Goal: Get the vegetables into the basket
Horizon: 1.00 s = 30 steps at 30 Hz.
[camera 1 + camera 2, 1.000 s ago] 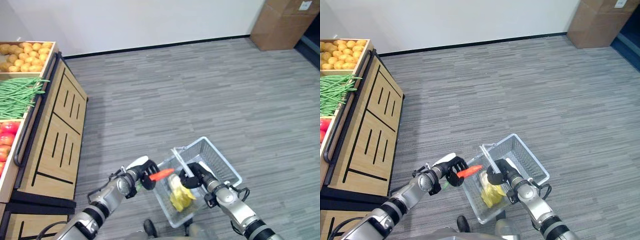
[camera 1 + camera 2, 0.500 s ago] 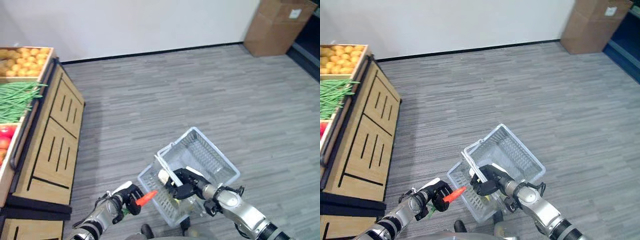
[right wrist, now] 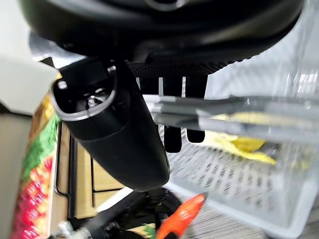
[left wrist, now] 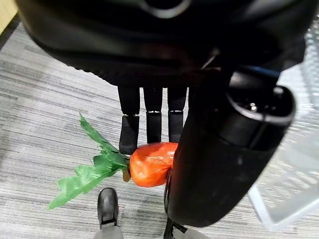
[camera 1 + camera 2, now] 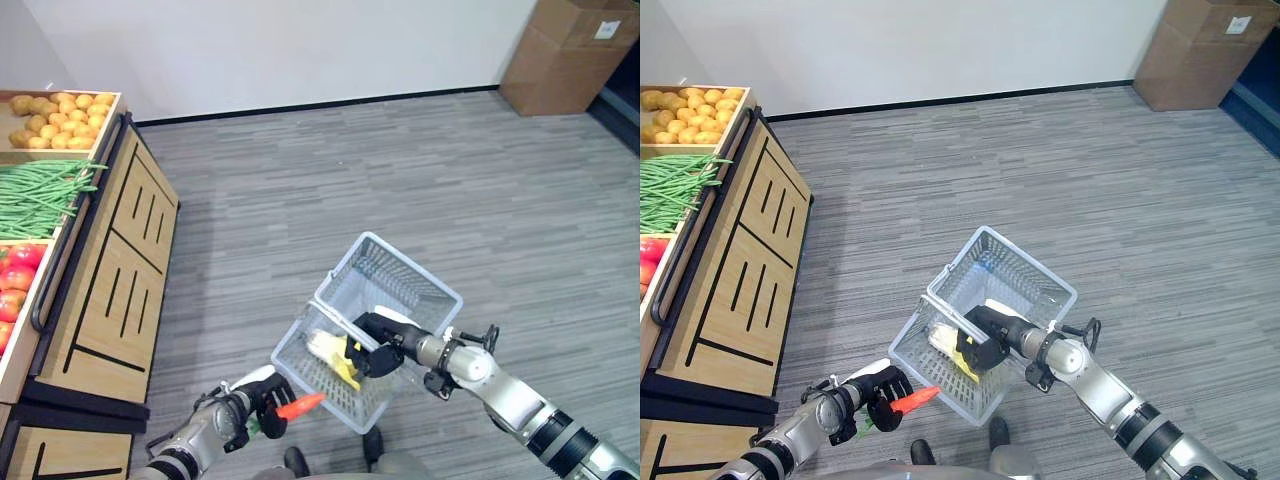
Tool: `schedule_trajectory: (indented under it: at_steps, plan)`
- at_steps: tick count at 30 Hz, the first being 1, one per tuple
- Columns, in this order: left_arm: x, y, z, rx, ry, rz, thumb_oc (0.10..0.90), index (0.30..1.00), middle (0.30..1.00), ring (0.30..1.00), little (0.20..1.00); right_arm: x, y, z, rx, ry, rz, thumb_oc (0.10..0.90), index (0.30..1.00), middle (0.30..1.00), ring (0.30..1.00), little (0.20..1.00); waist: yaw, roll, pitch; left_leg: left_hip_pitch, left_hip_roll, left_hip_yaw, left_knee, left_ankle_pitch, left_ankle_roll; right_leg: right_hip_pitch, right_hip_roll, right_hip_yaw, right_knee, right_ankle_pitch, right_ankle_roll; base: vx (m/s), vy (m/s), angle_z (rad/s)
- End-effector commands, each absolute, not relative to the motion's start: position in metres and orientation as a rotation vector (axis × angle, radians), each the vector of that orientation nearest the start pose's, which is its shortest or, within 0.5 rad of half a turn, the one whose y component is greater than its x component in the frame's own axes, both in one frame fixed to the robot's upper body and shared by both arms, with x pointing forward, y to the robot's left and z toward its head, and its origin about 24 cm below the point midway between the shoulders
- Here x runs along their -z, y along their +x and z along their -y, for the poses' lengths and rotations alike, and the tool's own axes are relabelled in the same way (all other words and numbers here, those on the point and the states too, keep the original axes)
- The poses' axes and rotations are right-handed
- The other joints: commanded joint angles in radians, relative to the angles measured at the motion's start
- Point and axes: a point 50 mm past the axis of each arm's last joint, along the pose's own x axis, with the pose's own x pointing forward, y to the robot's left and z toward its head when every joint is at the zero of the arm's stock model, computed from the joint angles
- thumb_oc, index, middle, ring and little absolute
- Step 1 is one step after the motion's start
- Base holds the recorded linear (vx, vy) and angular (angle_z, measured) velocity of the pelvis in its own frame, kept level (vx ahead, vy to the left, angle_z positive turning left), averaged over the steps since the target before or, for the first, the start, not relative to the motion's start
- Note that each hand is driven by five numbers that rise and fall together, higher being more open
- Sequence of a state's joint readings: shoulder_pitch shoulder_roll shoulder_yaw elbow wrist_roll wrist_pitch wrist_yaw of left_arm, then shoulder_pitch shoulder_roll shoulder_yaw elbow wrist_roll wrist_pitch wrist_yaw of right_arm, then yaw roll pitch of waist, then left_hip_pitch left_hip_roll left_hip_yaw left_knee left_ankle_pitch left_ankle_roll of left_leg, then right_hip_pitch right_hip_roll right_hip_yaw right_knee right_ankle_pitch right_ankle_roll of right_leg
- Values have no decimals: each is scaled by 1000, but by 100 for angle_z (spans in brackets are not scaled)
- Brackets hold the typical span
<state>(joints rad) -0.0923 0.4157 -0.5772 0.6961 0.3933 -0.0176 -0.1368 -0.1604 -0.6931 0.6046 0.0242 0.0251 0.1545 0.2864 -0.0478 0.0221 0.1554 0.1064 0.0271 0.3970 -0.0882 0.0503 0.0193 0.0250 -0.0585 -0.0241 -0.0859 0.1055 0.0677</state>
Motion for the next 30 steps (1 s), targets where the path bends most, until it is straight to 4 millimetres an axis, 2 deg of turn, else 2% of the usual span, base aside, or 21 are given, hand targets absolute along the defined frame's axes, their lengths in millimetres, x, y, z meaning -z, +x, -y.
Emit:
schedule_trajectory:
  at_steps: [1, 5, 7, 9, 10, 11, 13, 15, 18, 19, 21, 22, 25, 26, 27, 28, 30]
  plan:
    - [82, 217, -179, 633, 919, -551, 400, 300, 300, 300, 300, -93, 268, 113, -809, -769, 164, 400, 300, 300, 300, 300, 2, 11, -23, 6, -1, -44, 87, -148, 12, -4, -54, -45, 106, -124, 45, 0, 0, 0]
    - [77, 219, -176, 614, 872, -530, 400, 300, 300, 300, 300, -86, 272, 119, -769, -832, 135, 400, 300, 300, 300, 300, 4, 16, -25, 7, -3, -49, 88, -149, 14, 0, -56, -49, 104, -125, 44, 0, -1, 2]
    - [75, 216, -174, 584, 774, -530, 400, 300, 300, 300, 300, -74, 272, 124, -751, -788, 67, 400, 300, 300, 300, 300, 8, 21, -27, 9, -5, -53, 86, -150, 15, 5, -57, -51, 101, -126, 44, 0, 0, 0]
    - [76, 216, -173, 566, 744, -536, 400, 300, 300, 300, 300, -72, 271, 124, -746, -764, 59, 400, 300, 300, 300, 300, 7, 21, -27, 8, -5, -54, 88, -150, 16, 7, -58, -52, 101, -126, 43, 0, 0, 0]
    - [56, 256, -128, 593, 712, -429, 400, 300, 300, 300, 300, -61, 273, 113, -776, -753, 23, 400, 300, 300, 300, 300, -13, 19, -30, 10, -7, -53, 85, -149, 15, 4, -57, -49, 101, -125, 44, 0, 0, 0]
    - [57, 264, -126, 551, 734, -437, 400, 300, 300, 300, 300, -59, 269, 104, -825, -753, 34, 400, 300, 300, 300, 300, -26, 16, -31, 12, -6, -49, 86, -150, 14, 3, -56, -47, 104, -128, 45, 10, 5, 7]
    - [61, 261, -133, 461, 593, -478, 400, 300, 300, 300, 300, -63, 268, 97, -844, -687, 50, 400, 300, 300, 300, 300, -27, 12, -30, 11, -6, -45, 86, -148, 14, -1, -55, -42, 102, -125, 42, -6, -3, 10]
    - [58, 267, -132, 434, 557, -481, 400, 300, 300, 300, 300, -61, 271, 94, -842, -701, 45, 400, 300, 300, 300, 300, -28, 10, -29, 11, -6, -42, 86, -146, 14, -4, -55, -36, 103, -123, 41, -11, -6, -18]
    - [54, 274, -128, 438, 503, -478, 400, 300, 300, 300, 300, -63, 275, 92, -837, -743, 61, 400, 300, 300, 300, 300, -32, 10, -28, 14, -6, -37, 79, -144, 13, -8, -52, -29, 103, -120, 41, 3, -1, -11]
    - [52, 275, -123, 463, 430, -484, 400, 300, 300, 300, 300, -67, 276, 90, -835, -758, 85, 400, 300, 300, 300, 300, -36, 13, -28, 16, -7, -33, 73, -141, 13, -11, -51, -24, 103, -119, 42, 14, 5, -10]
    - [52, 275, -118, 474, 333, -504, 400, 300, 300, 300, 300, -66, 275, 84, -859, -698, 75, 400, 300, 300, 300, 300, -39, 19, -29, 19, -9, -28, 68, -139, 13, -14, -52, -18, 103, -117, 41, 18, 9, -8]
    - [52, 275, -118, 474, 333, -504, 400, 300, 300, 300, 300, -66, 276, 84, -859, -698, 75, 400, 300, 300, 300, 300, -39, 19, -29, 19, -9, -28, 67, -139, 13, -14, -52, -18, 103, -117, 41, 12, 6, -9]
    - [60, 273, -115, 487, 358, -545, 400, 300, 300, 300, 300, -74, 270, 66, -935, -575, 112, 400, 300, 300, 300, 300, -43, 21, -31, 19, -10, -28, 65, -137, 13, -17, -53, -14, 105, -118, 40, 4, 0, -2]
    - [69, 269, -116, 467, 365, -588, 429, 341, 341, 341, 341, -77, 264, 57, -976, -442, 109, 400, 300, 300, 300, 300, -45, 19, -29, 20, -10, -26, 66, -137, 12, -17, -52, -13, 107, -119, 38, 0, 0, 0]
    - [72, 267, -116, 467, 384, -605, 900, 1000, 1000, 1000, 1000, -78, 262, 54, -989, -405, 110, 400, 300, 300, 300, 300, -46, 18, -28, 21, -10, -25, 65, -137, 11, -17, -51, -13, 108, -120, 38, 26, -3, -3]
    - [80, 262, -115, 465, 419, -643, 900, 1000, 1000, 1000, 1000, -80, 258, 50, -1009, -376, 120, 400, 300, 300, 300, 300, -48, 16, -27, 23, -9, -23, 65, -137, 11, -16, -50, -11, 108, -120, 38, 0, 0, 0]
    - [84, 260, -115, 463, 437, -659, 900, 1000, 1000, 1000, 1000, -84, 257, 48, -1017, -370, 136, 400, 300, 300, 300, 300, -48, 16, -27, 25, -9, -21, 64, -137, 10, -17, -49, -10, 109, -120, 38, 0, 0, 0]
